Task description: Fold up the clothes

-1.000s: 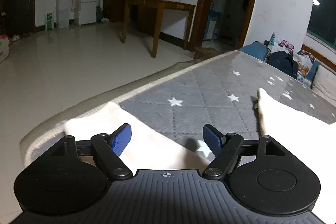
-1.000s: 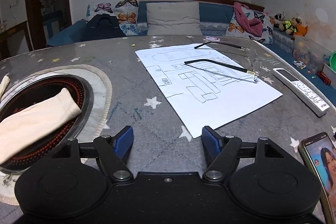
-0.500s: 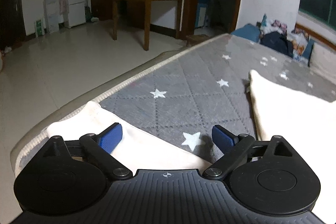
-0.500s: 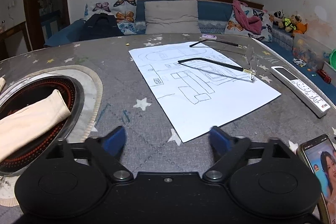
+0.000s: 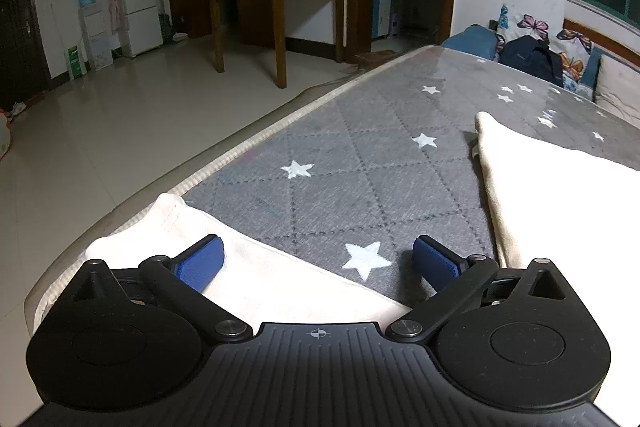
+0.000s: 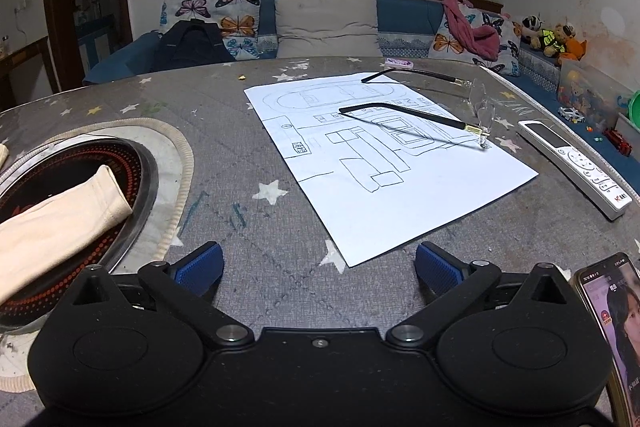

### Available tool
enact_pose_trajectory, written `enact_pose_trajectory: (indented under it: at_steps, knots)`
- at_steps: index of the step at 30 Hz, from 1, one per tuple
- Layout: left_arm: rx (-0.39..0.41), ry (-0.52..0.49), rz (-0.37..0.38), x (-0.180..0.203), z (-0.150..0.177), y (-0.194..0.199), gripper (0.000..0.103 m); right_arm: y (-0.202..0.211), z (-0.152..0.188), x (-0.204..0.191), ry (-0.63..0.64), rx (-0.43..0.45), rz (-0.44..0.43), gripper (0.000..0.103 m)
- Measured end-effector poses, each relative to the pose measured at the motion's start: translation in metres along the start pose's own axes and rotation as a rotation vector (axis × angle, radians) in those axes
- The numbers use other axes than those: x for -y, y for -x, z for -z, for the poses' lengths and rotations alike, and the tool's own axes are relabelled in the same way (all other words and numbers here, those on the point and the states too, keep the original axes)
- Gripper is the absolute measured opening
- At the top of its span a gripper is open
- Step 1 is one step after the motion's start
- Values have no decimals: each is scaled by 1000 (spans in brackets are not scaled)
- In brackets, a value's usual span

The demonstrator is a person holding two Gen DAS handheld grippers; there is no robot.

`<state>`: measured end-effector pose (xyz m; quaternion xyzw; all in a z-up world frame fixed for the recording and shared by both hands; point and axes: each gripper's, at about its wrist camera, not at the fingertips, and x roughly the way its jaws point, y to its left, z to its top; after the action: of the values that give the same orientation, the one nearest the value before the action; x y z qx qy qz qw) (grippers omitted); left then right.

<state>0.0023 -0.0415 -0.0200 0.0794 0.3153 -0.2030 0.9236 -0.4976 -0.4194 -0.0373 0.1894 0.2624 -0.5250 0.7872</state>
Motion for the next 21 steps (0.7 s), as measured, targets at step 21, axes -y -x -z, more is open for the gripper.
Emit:
enact_pose_trajectory:
  at_steps: [21]
  knots:
    - [0, 2, 3, -1, -1, 0, 102, 0, 4, -1, 1, 1, -2, 103]
